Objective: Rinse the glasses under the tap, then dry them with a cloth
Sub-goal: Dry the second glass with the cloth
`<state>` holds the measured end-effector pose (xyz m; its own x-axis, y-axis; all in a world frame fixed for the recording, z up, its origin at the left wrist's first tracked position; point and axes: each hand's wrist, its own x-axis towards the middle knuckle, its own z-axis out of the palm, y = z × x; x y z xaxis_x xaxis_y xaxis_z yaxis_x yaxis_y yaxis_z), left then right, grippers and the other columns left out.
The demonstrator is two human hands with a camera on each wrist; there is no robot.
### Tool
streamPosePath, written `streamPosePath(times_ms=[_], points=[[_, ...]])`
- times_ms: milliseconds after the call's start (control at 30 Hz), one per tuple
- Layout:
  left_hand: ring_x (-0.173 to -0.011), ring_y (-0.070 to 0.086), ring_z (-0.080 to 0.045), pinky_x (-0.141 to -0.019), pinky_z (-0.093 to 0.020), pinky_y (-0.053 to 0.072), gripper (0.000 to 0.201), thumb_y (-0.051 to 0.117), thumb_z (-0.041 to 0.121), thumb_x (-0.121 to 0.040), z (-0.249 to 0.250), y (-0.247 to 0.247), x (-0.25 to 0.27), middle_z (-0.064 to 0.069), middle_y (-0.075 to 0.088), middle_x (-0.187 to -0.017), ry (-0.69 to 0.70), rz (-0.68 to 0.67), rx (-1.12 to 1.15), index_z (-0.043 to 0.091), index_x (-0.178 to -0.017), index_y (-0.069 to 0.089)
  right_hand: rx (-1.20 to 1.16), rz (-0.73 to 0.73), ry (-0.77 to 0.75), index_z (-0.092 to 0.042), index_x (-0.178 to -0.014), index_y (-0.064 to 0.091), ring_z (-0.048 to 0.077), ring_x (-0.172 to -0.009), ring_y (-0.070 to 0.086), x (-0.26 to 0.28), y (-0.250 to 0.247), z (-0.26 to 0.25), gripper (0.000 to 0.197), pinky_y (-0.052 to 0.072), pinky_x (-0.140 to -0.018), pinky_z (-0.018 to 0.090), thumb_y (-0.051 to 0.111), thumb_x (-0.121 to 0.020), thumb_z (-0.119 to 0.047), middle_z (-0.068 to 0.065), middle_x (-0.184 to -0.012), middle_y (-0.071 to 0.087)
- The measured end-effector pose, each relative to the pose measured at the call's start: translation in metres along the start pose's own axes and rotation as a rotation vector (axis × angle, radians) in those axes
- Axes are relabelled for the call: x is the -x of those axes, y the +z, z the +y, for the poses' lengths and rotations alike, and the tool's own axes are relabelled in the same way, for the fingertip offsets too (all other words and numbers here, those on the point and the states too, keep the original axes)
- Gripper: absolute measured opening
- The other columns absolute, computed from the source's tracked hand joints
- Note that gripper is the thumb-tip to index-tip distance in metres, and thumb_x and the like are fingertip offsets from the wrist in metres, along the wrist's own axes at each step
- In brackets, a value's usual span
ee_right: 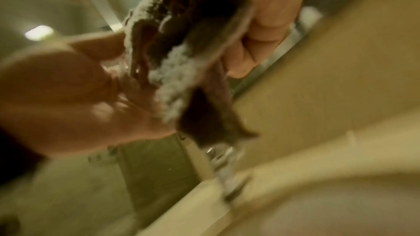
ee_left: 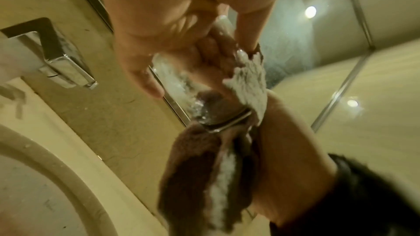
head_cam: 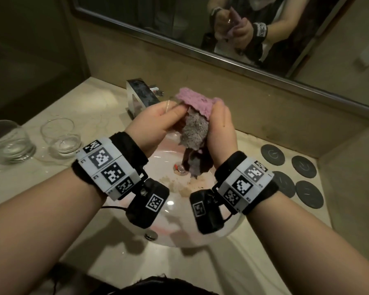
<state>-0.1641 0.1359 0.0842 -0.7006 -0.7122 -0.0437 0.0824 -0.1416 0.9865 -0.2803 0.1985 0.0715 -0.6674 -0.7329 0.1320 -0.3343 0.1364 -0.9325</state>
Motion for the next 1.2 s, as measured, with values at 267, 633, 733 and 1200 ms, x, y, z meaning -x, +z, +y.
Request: streamPosePath(times_ms=[267,633,733,1200], points=[[-0.106,0.064,-0.033,-0.092,-0.051,0.049,0.056,0.034,0.054,-0.094,0.013,-0.015,0.001,-0.018,0.067,-0.114,-0.440,-0.175,0.549,0.009,-0.112,0.061,0.365,-0.074,-0.743,-0.028,-0.110,0.044,0.022,-0.084,0.059,-0.004,-0.032,-0.005,0.044,0.049,-0.066,0.031,0.025,-0.090,-0.063,0.008,-0.105,0.056],[-0.039,0.053,-0.008,-0.046,-0.019,0.050,0.048,0.038,0.039,-0.098,0.009,0.009,0.001,0.002,0.051,-0.048,-0.312,-0.141,0.641,0.011,-0.061,0.051,0.349,-0.088,-0.868,-0.020,-0.113,0.042,0.028,-0.084,0.058,0.000,-0.035,0.002,0.048,0.051,-0.059,0.036,0.023,-0.093,-0.060,0.020,-0.103,0.056],[-0.041,0.053,-0.008,-0.049,-0.019,0.050,0.040,0.037,0.037,-0.098,0.009,0.010,0.003,0.002,0.050,-0.049,-0.284,-0.153,0.606,0.012,-0.069,0.045,0.330,-0.065,-0.865,-0.021,-0.111,0.042,0.025,-0.083,0.057,0.002,-0.036,0.002,0.047,0.052,-0.058,0.037,0.023,-0.093,-0.060,0.018,-0.102,0.055],[-0.083,0.063,-0.014,-0.079,-0.027,0.053,0.026,0.049,0.031,-0.091,0.016,0.000,-0.006,-0.002,0.067,-0.091,0.058,-0.126,-0.139,0.010,-0.091,0.062,0.014,-0.042,0.013,-0.015,-0.120,0.050,0.017,-0.109,0.050,-0.013,-0.020,-0.018,0.039,0.042,-0.092,0.034,0.026,-0.101,-0.039,0.003,-0.118,0.051]])
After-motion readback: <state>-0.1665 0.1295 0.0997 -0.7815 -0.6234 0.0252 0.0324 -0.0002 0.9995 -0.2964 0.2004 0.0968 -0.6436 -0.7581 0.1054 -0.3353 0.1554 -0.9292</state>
